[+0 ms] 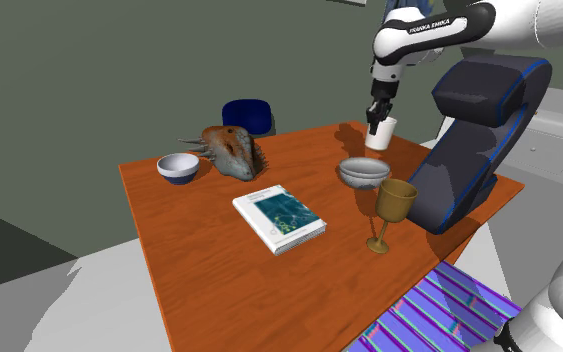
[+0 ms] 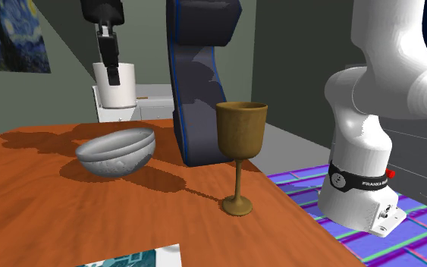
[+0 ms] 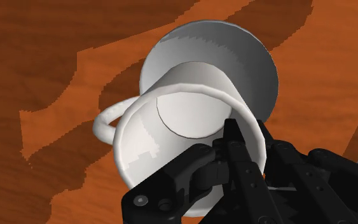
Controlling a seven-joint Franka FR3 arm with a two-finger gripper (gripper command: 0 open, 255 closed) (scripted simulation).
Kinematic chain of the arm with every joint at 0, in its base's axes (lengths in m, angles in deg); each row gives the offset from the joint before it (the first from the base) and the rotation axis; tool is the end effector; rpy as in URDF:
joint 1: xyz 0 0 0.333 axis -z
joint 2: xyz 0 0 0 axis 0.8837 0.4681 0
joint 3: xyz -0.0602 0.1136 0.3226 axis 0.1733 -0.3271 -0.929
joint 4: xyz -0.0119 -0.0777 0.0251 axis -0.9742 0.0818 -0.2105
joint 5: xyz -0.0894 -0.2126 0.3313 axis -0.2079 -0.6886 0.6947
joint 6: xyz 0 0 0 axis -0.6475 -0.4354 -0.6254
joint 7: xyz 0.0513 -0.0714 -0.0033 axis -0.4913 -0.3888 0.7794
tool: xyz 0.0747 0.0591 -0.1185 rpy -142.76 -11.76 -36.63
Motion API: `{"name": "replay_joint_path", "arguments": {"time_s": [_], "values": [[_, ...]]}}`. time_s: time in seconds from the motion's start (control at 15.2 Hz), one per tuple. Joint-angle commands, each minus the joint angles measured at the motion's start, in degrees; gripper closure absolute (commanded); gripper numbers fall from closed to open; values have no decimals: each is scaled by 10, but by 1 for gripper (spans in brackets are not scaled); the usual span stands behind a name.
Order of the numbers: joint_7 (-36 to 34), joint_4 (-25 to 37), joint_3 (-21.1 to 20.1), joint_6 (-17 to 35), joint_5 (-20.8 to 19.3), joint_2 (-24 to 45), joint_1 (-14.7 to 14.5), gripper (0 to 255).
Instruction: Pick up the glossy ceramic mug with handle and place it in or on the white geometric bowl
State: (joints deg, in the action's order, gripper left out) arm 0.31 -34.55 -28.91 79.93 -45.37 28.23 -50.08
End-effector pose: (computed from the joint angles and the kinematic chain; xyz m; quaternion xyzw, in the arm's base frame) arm 0.5837 -0.1889 0.5027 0.9986 0.0482 -0.0049 0.0222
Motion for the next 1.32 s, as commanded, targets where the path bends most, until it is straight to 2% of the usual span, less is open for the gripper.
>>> {"name": "replay_joint_path", "arguments": {"time_s": [0.0,0.73,1.25], "values": [[0,-15,0,16,0,0,0,255],[-2,-83,0,97,0,13,0,255],[-3,-86,0,100,0,14,1,255]]}}
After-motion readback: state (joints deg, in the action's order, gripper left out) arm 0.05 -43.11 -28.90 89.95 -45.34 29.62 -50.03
